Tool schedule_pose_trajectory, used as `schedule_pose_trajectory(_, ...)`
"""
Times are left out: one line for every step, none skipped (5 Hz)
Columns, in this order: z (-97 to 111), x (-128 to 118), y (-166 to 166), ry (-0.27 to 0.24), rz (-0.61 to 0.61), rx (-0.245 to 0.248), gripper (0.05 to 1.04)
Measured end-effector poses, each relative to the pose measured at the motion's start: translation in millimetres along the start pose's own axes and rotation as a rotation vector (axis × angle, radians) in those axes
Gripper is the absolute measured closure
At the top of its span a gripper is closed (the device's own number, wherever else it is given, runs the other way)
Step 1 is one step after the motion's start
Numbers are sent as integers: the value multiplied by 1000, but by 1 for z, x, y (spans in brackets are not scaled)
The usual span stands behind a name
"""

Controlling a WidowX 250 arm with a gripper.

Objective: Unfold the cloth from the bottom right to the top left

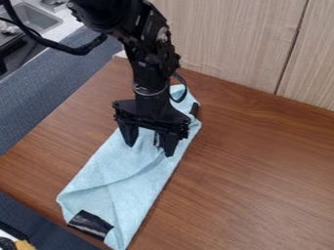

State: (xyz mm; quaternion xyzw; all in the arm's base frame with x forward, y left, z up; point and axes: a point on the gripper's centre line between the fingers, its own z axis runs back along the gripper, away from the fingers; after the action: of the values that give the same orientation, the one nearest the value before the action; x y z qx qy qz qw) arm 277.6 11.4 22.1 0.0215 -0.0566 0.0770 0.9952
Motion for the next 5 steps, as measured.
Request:
schedule_pose_trajectory(-2,-1,0,4,3,15,426)
schedule_pose_trajectory(-5,-1,0,9,5,30,730)
schedule_pose_trajectory(-12,-3,-1,26,0,39,940)
schedule_pose_trajectory(-12,-4,-1,30,-3,36,1024)
schedule_pose_trajectory(5,-1,1,-1,-6,27,1030)
